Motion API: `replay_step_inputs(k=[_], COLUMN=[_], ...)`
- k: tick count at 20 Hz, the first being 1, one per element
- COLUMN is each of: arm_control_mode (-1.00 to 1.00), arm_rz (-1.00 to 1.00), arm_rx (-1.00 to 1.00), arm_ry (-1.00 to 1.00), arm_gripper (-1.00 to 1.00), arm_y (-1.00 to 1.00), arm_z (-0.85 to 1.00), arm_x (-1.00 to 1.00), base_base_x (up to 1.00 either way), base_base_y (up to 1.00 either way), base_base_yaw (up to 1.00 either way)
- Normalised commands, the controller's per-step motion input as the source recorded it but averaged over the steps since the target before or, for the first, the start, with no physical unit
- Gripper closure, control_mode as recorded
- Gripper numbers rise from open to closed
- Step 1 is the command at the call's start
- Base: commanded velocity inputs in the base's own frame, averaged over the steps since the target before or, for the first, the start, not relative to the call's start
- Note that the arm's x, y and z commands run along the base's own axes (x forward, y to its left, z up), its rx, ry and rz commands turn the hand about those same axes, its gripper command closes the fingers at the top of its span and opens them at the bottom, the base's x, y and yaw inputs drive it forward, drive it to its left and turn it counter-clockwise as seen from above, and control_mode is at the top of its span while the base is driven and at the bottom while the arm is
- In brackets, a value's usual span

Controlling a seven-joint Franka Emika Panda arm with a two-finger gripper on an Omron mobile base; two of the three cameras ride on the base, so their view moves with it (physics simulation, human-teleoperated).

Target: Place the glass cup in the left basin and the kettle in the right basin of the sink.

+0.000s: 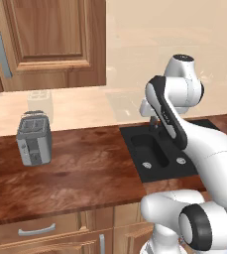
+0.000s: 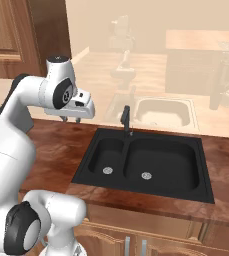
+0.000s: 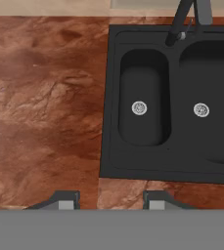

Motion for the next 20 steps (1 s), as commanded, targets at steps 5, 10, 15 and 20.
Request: replay_step_inputs(k=[5,10,15,20], arm_control_mode=[-1.00,-1.00,-1.00,-1.00], arm_rz=[0.00,0.00,0.00,0.00], arm_rx=[0.00,0.00,0.00,0.00], arm_ry=[0.00,0.00,0.00,0.00], arm_gripper=[-1.00,-1.00,-1.00,-1.00], arm_y=[-0.02,-0.11,-0.26,-0.27], arm_z=[0.00,0.00,0.00,0.00], arm_x=[0.00,-0.03,-0.09,-0.21], base_base_x=[0.00,0.00,0.00,0.00], base_base_y=[0.00,0.00,0.00,0.00], base_base_yaw=[0.00,0.00,0.00,0.00])
